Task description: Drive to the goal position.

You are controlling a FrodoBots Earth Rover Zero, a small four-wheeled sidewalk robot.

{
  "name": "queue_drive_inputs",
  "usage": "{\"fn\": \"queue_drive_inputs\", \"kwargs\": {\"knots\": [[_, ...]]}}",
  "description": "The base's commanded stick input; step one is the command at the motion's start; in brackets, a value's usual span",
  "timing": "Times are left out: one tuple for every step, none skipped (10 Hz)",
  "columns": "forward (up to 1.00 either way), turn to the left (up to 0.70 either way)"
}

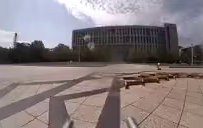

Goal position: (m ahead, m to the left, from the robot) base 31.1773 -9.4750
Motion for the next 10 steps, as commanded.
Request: {"fn": "queue_drive_inputs", "kwargs": {"knots": [[0.70,0.00],[0.70,0.00],[0.70,0.00],[0.70,0.00],[0.70,0.00],[0.70,0.00],[0.70,0.00],[0.70,0.00],[0.70,0.00],[0.70,0.00]]}}
